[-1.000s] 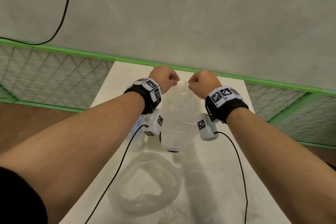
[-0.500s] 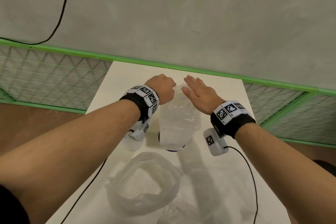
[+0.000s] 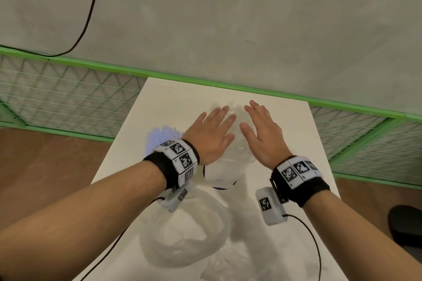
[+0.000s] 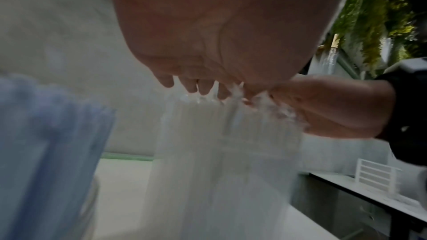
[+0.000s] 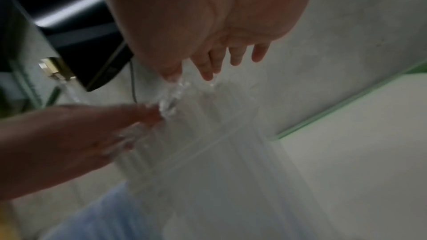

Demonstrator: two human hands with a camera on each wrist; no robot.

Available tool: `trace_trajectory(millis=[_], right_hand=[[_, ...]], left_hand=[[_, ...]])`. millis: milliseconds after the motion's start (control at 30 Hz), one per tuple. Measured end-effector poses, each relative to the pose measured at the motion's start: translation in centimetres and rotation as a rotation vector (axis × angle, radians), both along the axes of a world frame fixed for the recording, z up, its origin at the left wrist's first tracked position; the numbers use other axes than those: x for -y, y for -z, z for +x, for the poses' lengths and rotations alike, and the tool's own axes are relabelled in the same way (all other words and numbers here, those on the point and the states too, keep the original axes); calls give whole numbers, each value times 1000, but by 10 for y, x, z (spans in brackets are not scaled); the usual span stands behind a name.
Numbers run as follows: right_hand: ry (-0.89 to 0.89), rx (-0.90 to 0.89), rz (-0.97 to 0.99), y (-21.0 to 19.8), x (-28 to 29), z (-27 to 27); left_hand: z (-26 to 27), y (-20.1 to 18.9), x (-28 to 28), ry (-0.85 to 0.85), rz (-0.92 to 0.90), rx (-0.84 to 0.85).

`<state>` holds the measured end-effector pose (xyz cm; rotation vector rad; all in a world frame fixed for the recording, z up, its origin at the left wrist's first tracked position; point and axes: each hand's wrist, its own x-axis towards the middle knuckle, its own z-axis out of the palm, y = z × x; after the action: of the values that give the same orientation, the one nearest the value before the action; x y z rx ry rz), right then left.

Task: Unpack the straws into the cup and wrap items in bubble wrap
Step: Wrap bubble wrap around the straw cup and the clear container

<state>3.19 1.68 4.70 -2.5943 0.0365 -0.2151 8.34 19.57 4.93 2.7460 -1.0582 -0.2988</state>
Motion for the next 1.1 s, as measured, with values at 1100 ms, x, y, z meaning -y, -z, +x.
trace_trajectory(millis=[1100], right_hand=[[65, -67, -55, 7, -31, 5]], left_hand=[[-19, 14, 2, -246, -137, -49]])
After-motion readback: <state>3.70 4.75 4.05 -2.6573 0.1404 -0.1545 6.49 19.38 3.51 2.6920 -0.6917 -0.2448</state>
